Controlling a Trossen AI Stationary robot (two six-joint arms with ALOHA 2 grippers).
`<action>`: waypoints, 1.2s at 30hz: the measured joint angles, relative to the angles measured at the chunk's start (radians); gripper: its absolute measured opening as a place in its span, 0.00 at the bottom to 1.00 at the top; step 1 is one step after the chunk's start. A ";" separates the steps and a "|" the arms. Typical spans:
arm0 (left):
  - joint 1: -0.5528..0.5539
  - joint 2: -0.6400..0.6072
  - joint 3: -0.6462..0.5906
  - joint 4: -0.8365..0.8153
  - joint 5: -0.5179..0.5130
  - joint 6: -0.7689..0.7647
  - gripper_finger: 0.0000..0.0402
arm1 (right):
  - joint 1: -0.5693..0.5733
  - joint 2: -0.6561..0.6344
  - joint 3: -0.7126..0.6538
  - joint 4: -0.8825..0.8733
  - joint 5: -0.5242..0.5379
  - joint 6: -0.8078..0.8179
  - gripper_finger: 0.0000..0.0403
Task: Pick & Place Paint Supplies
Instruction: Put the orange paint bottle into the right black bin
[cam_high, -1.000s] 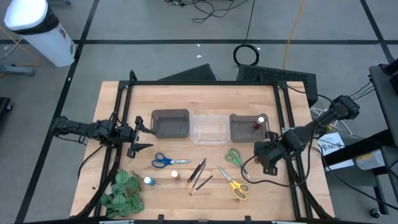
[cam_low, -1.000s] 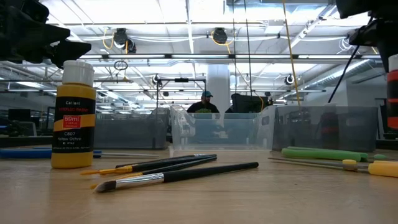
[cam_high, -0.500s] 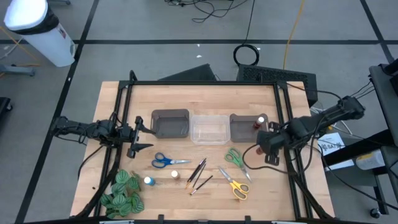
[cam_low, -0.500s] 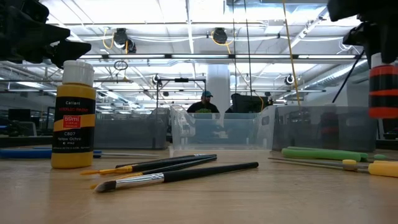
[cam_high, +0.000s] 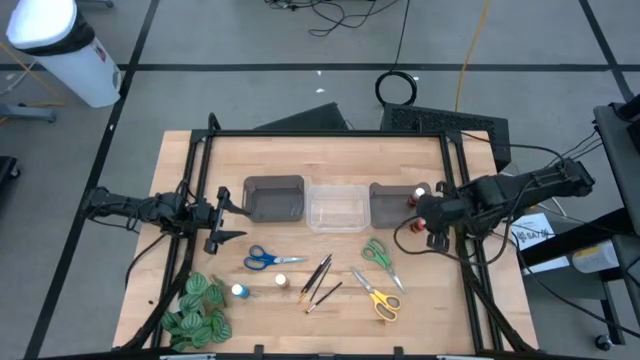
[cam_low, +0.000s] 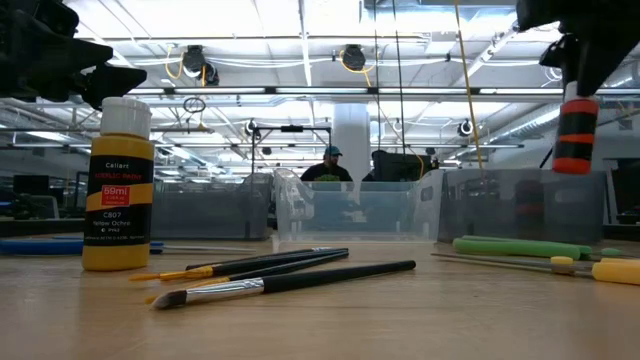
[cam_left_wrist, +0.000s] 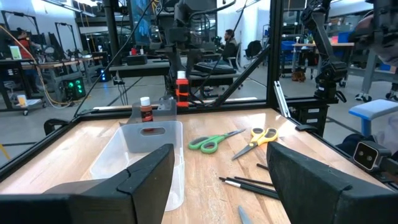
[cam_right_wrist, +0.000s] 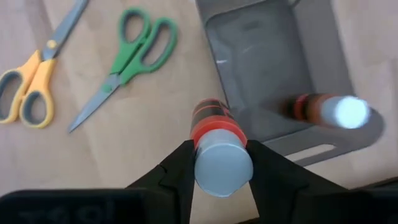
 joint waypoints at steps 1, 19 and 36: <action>0.000 0.000 0.000 0.000 0.000 0.000 0.67 | -0.009 -0.001 0.011 -0.003 0.012 -0.009 0.28; 0.000 0.000 0.000 0.000 0.000 0.000 0.67 | -0.230 0.017 0.094 -0.134 0.025 -0.101 0.28; 0.000 0.000 0.000 0.000 0.000 0.000 0.67 | -0.333 0.030 -0.015 -0.101 -0.077 -0.144 0.28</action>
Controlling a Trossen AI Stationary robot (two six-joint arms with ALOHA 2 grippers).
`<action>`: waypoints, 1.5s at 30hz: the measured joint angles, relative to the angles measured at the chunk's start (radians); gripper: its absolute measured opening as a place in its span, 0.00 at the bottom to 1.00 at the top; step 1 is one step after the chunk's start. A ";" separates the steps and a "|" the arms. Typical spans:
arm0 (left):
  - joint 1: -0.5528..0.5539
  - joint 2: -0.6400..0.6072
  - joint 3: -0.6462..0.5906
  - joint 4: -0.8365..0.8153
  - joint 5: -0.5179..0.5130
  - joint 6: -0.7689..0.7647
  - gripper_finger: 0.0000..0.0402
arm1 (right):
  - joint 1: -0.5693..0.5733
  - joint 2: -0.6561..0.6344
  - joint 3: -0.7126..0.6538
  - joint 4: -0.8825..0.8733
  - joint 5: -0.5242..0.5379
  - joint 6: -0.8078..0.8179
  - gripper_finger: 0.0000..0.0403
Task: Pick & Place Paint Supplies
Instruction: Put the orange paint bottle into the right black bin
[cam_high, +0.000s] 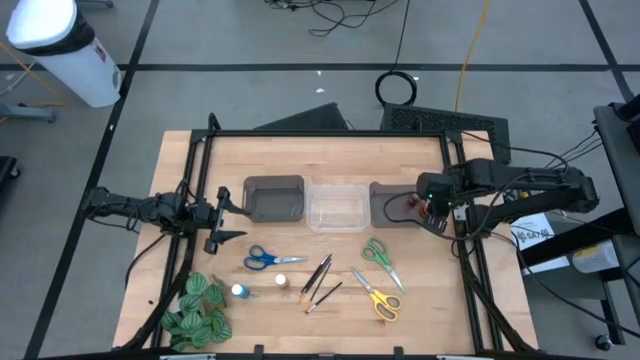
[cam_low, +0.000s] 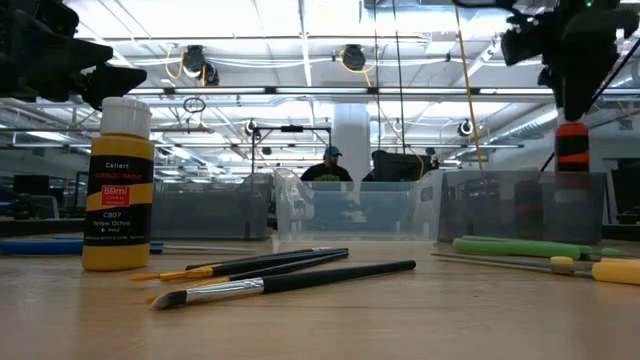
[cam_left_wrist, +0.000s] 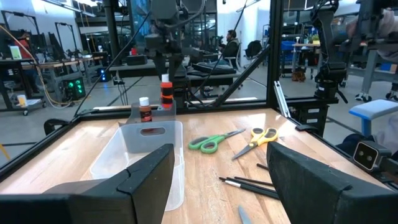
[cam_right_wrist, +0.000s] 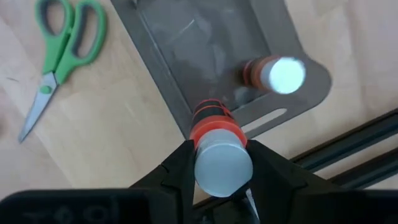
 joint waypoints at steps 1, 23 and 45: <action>0.000 0.000 0.000 0.000 0.000 0.000 0.67 | -0.006 0.000 -0.014 0.007 -0.007 0.000 0.28; 0.000 0.000 0.000 0.000 0.000 0.000 0.67 | -0.089 -0.001 -0.186 0.199 -0.086 -0.057 0.27; 0.000 0.000 0.000 0.000 0.000 0.000 0.67 | -0.090 0.001 -0.192 0.260 -0.085 -0.071 0.27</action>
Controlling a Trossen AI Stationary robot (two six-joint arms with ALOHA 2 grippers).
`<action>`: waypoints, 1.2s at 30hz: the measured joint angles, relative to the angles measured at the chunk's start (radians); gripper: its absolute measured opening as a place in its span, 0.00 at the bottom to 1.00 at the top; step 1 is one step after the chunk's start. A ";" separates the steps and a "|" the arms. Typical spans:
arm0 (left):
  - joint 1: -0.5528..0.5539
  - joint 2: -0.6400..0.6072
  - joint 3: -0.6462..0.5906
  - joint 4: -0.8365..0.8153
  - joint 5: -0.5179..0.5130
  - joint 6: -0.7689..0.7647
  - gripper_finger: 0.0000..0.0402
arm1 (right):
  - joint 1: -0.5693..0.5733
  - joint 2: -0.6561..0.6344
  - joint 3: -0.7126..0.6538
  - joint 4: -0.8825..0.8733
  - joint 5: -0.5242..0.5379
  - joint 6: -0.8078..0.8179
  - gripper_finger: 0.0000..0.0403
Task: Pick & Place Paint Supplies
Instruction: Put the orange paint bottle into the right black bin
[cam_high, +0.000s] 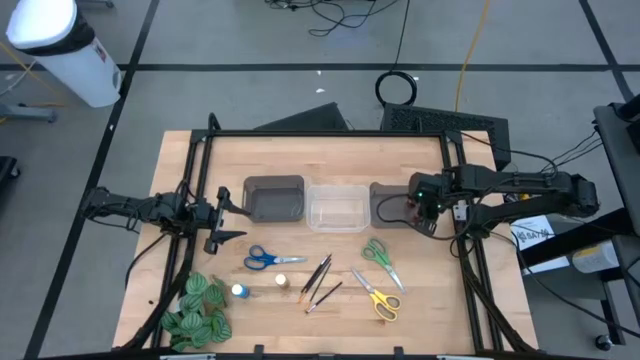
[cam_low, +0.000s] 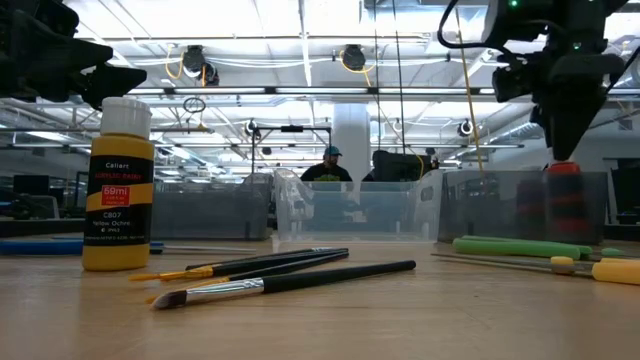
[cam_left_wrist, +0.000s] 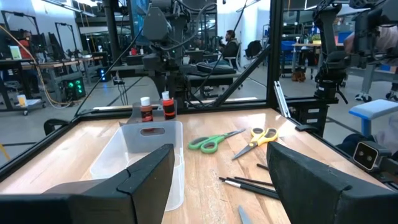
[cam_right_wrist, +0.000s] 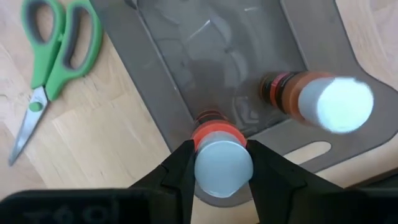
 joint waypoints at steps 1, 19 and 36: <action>0.000 0.000 0.000 0.000 0.000 0.000 0.67 | 0.000 0.000 -0.001 0.011 0.000 0.004 0.27; 0.000 0.000 0.000 0.000 0.000 0.000 0.67 | 0.000 -0.001 -0.077 0.048 -0.001 0.007 0.34; 0.000 0.000 0.000 0.000 0.000 0.000 0.67 | 0.000 0.000 -0.074 0.039 -0.032 0.004 0.37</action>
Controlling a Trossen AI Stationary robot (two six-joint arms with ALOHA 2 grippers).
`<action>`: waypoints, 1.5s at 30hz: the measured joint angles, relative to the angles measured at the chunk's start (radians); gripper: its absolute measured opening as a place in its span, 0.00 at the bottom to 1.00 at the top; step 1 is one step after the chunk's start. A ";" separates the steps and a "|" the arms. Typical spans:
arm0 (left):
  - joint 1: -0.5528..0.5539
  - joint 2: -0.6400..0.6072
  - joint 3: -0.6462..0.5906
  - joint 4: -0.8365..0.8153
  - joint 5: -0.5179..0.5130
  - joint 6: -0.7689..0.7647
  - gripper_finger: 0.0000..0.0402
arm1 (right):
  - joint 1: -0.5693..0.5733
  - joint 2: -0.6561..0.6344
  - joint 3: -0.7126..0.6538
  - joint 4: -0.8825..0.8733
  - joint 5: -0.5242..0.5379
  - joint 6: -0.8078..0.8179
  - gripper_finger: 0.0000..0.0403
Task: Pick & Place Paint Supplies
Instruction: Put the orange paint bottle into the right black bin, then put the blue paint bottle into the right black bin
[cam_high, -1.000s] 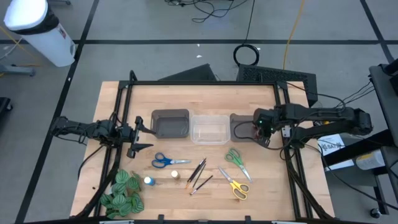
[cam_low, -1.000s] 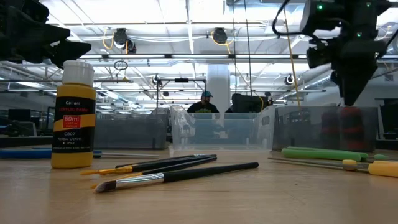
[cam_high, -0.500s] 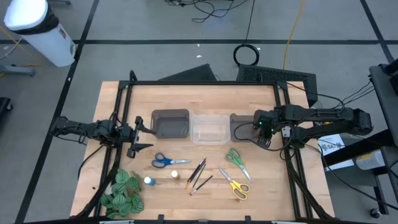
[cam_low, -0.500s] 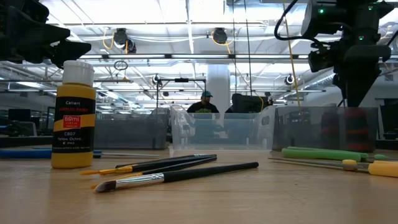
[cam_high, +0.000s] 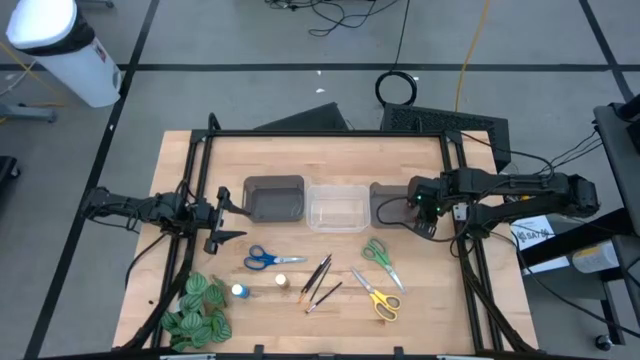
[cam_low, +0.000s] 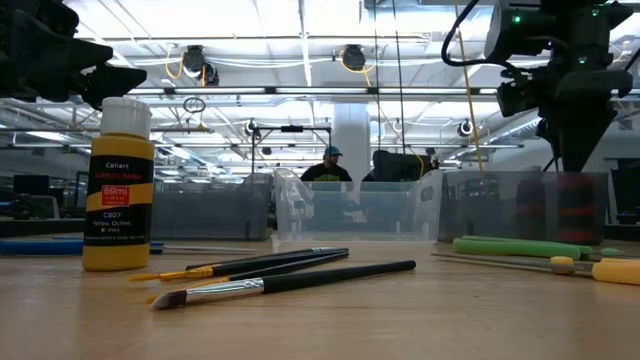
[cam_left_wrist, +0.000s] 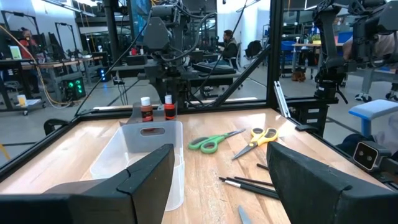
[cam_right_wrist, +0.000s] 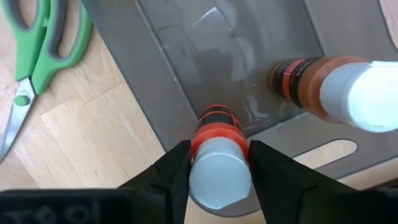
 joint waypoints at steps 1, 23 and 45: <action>0.000 0.000 0.000 0.000 0.000 0.000 0.67 | 0.000 0.000 0.000 0.000 -0.001 0.000 0.37; 0.000 0.000 0.000 0.000 0.000 0.000 0.67 | 0.000 -0.001 0.168 -0.041 -0.021 0.001 0.37; 0.000 0.000 0.000 0.000 0.000 0.000 0.67 | 0.408 -0.333 -0.075 0.830 0.090 -0.143 0.32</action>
